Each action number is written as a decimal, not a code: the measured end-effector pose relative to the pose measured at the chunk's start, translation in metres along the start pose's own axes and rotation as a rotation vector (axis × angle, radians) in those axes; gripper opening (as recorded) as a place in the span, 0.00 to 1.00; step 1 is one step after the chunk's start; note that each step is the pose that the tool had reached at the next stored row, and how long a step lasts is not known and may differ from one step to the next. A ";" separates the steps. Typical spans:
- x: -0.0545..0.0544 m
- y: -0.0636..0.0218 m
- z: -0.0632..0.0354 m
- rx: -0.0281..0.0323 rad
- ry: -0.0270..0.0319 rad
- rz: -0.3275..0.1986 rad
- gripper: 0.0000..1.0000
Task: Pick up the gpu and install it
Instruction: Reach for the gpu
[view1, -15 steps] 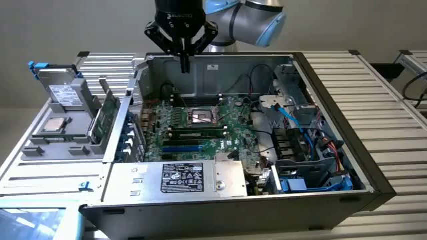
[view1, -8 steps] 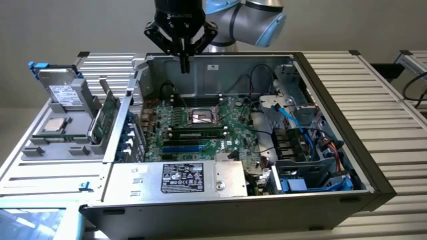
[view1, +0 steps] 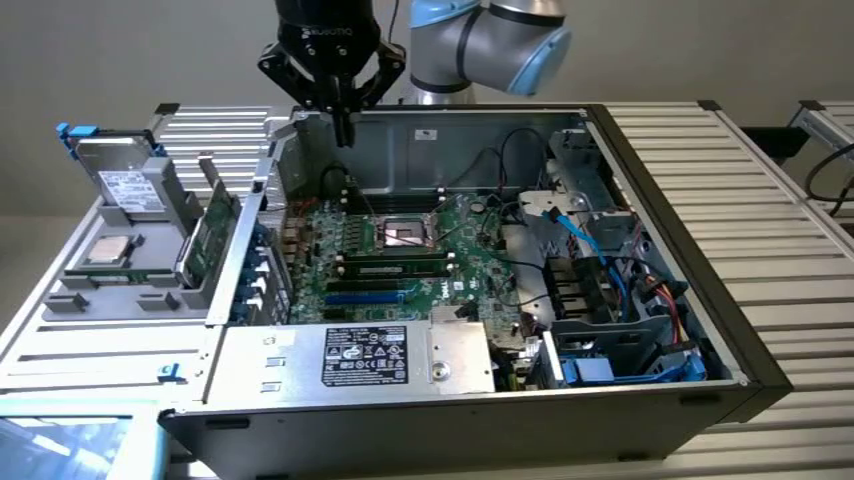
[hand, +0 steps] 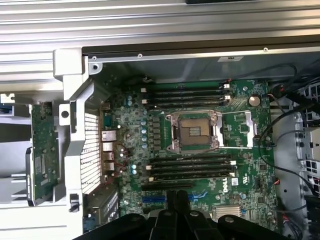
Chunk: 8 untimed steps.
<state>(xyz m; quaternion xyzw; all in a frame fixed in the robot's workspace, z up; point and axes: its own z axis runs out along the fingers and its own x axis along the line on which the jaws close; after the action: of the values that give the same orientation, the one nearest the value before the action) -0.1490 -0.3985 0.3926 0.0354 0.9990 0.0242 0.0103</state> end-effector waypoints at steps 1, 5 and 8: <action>0.005 -0.0001 -0.0001 -0.0001 0.0000 0.000 0.12; 0.023 -0.0005 -0.0005 0.0001 0.0001 0.000 0.12; 0.037 -0.0004 -0.0007 0.0000 0.0002 0.000 0.12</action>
<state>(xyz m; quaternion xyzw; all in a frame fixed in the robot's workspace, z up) -0.1856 -0.3964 0.3926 0.0354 0.9990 0.0243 0.0102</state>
